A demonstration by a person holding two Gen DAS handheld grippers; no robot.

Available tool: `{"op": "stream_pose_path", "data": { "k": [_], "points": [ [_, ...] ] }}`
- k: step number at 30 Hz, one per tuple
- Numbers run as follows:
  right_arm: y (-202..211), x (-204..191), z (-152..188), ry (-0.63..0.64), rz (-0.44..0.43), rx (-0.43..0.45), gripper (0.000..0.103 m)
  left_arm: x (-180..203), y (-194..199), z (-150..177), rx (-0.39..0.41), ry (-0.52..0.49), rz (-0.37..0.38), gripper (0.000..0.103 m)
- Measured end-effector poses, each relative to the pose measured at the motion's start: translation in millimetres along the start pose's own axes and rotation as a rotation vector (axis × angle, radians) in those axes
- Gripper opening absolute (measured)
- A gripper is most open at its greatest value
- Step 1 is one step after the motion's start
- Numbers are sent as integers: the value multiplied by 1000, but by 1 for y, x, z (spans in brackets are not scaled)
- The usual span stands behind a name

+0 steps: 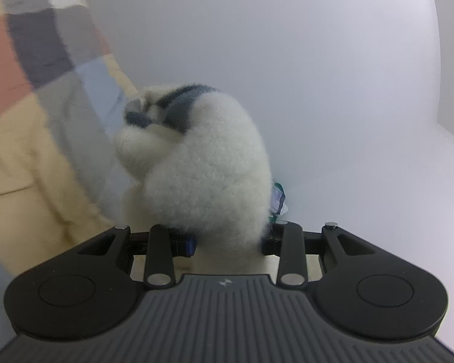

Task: Fold large clothes
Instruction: 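Lift the held sweater with both tools and roll it over onto itself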

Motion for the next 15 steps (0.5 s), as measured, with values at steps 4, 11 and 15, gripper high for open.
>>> {"op": "stream_pose_path", "data": {
  "k": [4, 11, 15],
  "points": [
    [-4, 23, -30, -2, 35, 46, 56, 24, -57, 5, -26, 6, -16, 40],
    [-10, 83, -56, -65, 68, 86, 56, 33, -133, 18, -85, -12, -70, 40],
    [-15, 120, -50, -98, 102, 80, 56, 9, -160, 31, -123, -25, -113, 40]
  ]
}}
Point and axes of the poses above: each gripper's, at about its wrist camera, not at the fingertips, and y roughly against the way its jaws point, x to its right, z to its underside, the point moved 5 cm from there along -y, roughly the way its jaws point, and after that the axes turned 13 degrees about -z, right-handed, at the moved point
